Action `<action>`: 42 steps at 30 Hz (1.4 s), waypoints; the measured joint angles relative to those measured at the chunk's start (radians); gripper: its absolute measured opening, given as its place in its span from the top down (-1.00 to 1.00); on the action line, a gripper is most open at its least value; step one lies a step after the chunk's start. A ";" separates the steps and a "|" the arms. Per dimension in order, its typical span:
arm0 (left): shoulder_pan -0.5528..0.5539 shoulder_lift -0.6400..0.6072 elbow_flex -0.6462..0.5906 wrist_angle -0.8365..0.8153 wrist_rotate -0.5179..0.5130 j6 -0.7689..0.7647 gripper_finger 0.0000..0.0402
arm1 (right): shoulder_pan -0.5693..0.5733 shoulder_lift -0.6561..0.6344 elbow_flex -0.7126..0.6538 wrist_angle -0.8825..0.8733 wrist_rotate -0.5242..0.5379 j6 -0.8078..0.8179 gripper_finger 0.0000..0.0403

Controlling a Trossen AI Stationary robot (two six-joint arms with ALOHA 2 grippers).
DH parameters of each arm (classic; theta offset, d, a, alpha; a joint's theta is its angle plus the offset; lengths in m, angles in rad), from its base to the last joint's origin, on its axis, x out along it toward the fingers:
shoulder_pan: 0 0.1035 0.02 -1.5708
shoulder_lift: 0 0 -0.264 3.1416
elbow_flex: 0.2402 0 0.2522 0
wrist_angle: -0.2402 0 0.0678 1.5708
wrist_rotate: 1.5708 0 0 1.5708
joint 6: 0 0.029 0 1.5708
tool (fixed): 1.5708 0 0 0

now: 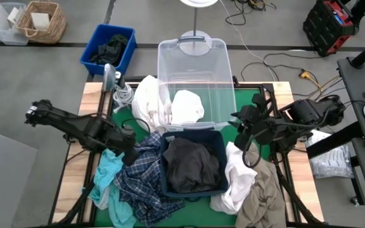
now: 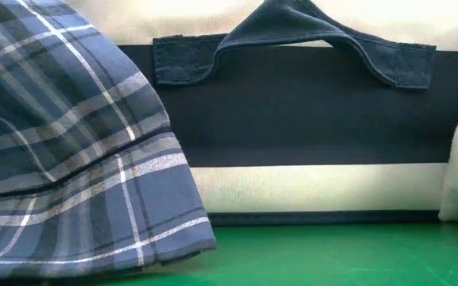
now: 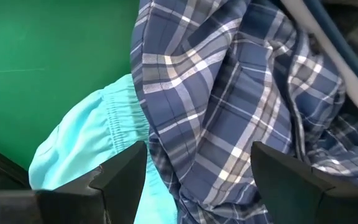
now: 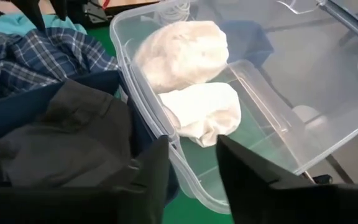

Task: Sort clothes
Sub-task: Put the patterned shirt into the blue laundry organizer

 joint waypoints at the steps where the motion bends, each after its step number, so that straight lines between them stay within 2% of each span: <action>1: 0.000 0.010 0.000 -0.001 0.000 -0.003 -0.31 | 0.000 0.000 0.000 0.000 0.000 -0.002 0.25; 7: 0.000 0.091 0.000 -0.009 -0.008 -0.007 -0.31 | 0.000 0.005 0.000 0.002 0.002 -0.010 -0.08; 12: 0.000 0.153 0.000 -0.004 0.001 0.044 -0.23 | 0.000 0.005 0.000 0.002 0.001 -0.009 -0.20; 16: 0.001 0.181 0.000 -0.001 0.037 0.079 0.07 | 0.000 0.005 0.000 0.002 0.001 -0.009 -0.20; 22: 0.001 0.182 0.003 0.009 0.109 0.112 0.87 | 0.000 0.005 0.000 0.002 0.000 -0.010 -0.12; 25: -0.004 0.154 0.037 0.006 0.110 0.105 0.95 | 0.000 0.005 0.000 0.002 0.000 -0.010 -0.10; 30: -0.033 0.121 0.204 -0.058 0.046 0.101 0.99 | 0.000 0.005 0.000 0.007 0.000 -0.024 -0.07; 38: -0.098 0.129 0.654 -0.247 -0.054 0.135 1.00 | 0.000 0.005 0.000 0.193 0.037 -0.180 -0.07; 42: -0.123 0.155 0.830 -0.315 -0.137 0.127 1.00 | 0.000 0.005 0.000 0.302 0.037 -0.273 -0.07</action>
